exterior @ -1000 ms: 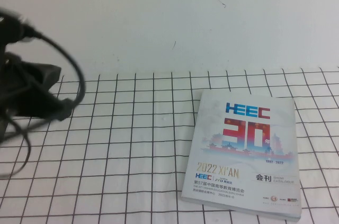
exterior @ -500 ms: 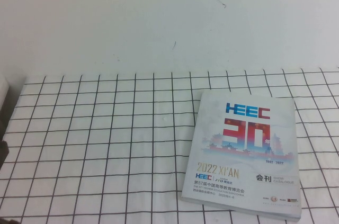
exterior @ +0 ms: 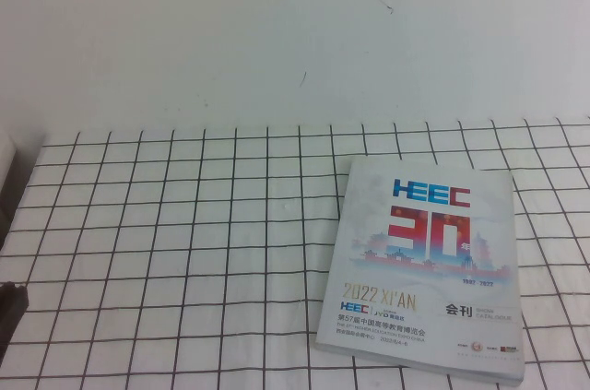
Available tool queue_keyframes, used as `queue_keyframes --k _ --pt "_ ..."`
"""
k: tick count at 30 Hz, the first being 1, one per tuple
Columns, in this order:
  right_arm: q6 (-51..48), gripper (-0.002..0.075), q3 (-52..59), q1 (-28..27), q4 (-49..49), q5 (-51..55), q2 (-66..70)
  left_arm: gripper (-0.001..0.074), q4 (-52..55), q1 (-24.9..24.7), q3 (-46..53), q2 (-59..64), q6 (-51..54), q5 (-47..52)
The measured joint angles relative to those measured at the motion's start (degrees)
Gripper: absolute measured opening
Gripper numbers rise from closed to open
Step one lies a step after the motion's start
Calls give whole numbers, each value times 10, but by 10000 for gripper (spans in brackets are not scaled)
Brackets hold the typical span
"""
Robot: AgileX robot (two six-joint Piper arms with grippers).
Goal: Close book
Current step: 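Close the open booklet and leave it lying on the table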
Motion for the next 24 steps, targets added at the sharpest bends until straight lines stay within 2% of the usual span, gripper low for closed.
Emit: queue_keyframes --k 4,12,21,24 --pt "0 -3 3 0 3 47 0 -1 0 0 0 0 0 36" --pt "0 -3 3 0 4 52 0 -2 0 0 1 0 0 90" --pt "0 -3 3 0 4 54 0 -2 0 0 20 -21 0 98" --pt "0 -3 3 0 5 54 0 -2 15 21 48 -60 -19 85"
